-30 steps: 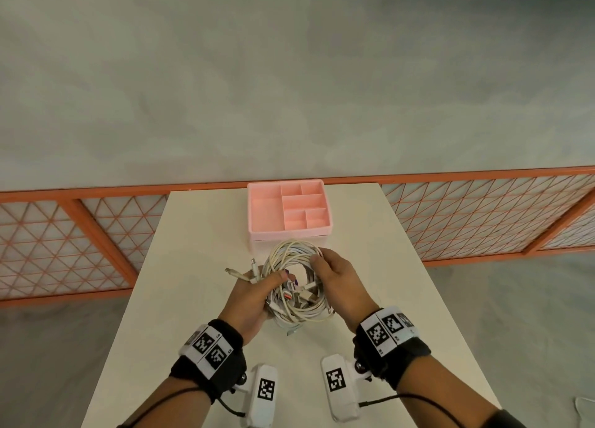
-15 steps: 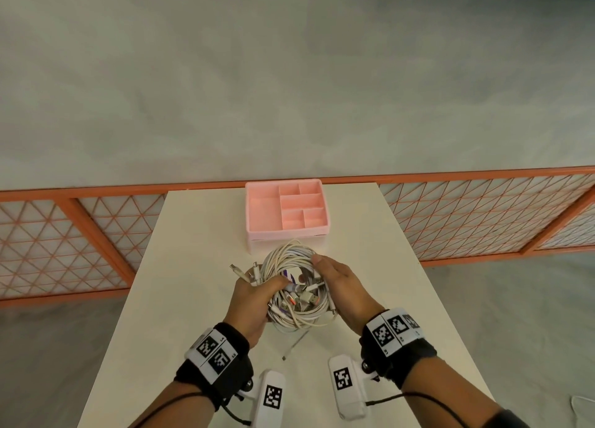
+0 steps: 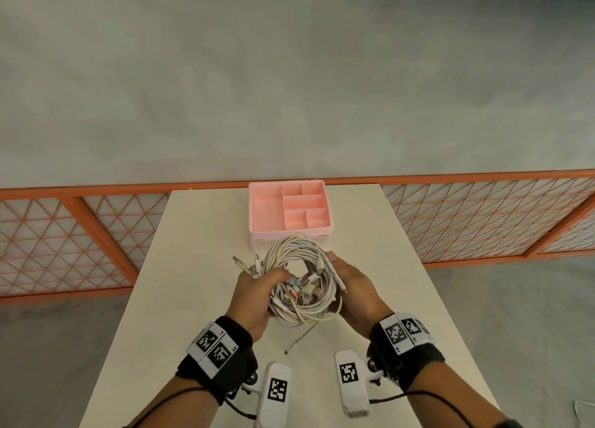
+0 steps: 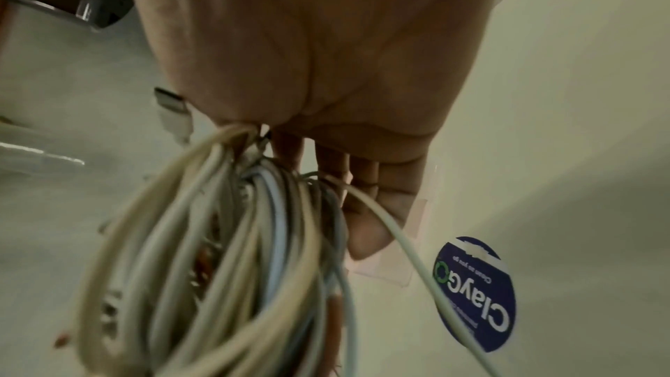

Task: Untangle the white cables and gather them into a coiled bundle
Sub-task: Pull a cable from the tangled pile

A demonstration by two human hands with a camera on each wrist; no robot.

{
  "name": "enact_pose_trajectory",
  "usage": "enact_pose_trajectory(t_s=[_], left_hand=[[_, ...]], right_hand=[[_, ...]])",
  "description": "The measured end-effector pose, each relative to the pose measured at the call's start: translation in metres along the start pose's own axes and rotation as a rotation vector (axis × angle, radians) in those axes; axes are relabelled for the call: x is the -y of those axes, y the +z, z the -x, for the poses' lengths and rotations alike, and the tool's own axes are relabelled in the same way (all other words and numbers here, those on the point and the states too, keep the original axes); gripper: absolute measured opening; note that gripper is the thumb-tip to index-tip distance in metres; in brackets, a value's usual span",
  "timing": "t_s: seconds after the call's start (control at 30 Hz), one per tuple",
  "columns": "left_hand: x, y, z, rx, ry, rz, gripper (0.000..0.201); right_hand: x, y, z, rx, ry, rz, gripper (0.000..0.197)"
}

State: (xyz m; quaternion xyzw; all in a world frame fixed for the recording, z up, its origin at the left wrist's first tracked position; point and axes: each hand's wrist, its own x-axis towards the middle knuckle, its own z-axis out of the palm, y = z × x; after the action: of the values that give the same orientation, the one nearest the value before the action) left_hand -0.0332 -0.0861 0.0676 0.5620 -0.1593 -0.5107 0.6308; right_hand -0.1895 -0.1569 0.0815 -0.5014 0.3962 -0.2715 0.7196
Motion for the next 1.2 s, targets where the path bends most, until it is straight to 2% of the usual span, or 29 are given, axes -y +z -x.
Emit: enact_pose_trajectory(t_s=[0.07,0.17,0.27,0.33,0.43,0.53,0.6,0.67,0.73,0.8,0.83,0.93,1.0,1.1,1.2], left_hand=[[0.0,0.0,-0.001,-0.01,-0.007,0.005,0.036],[-0.003,0.0,-0.001,-0.054,-0.024,0.037,0.022],[-0.01,-0.001,-0.004,-0.108,-0.07,0.117,0.02],[-0.014,-0.002,-0.008,-0.147,-0.072,0.165,0.022],[-0.013,-0.001,-0.012,-0.227,-0.052,0.148,0.026],[-0.002,0.0,-0.013,-0.318,-0.011,0.113,0.029],[0.006,0.0,-0.013,-0.345,0.008,0.131,0.028],[0.01,0.001,-0.012,-0.358,0.04,0.161,0.02],[0.011,0.002,-0.011,-0.375,0.079,0.184,0.016],[0.012,0.005,-0.01,-0.365,0.133,0.197,0.025],[0.012,0.007,-0.009,-0.346,0.159,0.191,0.029],[0.014,0.01,-0.005,-0.278,0.216,0.119,0.028],[0.019,0.013,-0.001,-0.232,0.241,0.059,0.028],[0.029,0.016,0.001,-0.203,0.224,0.039,0.03],[0.039,0.017,0.001,-0.205,0.204,0.061,0.029]], right_hand=[[-0.005,0.0,0.0,-0.055,0.041,0.042,0.052],[-0.017,-0.002,-0.001,-0.134,0.054,0.224,0.07],[-0.037,-0.006,0.0,-0.163,-0.097,0.479,0.049],[-0.053,-0.01,0.001,-0.094,-0.165,0.738,0.033],[-0.064,-0.005,0.007,0.0,-0.239,1.022,0.032],[-0.053,0.005,0.011,0.086,-0.27,1.183,0.024],[-0.046,0.01,0.011,0.134,-0.215,1.108,0.017],[-0.041,0.014,0.012,0.182,-0.095,0.859,0.013],[-0.036,0.021,0.013,0.214,0.054,0.466,0.025],[-0.029,0.027,0.013,0.198,0.18,0.086,0.042],[-0.024,0.027,0.011,0.18,0.213,-0.01,0.051],[-0.011,0.022,0.001,0.131,0.291,-0.012,0.077],[-0.006,0.017,-0.005,0.106,0.324,0.055,0.084],[-0.008,0.016,-0.01,0.032,0.327,-0.034,0.076],[-0.013,0.02,-0.012,-0.021,0.316,-0.226,0.05]])
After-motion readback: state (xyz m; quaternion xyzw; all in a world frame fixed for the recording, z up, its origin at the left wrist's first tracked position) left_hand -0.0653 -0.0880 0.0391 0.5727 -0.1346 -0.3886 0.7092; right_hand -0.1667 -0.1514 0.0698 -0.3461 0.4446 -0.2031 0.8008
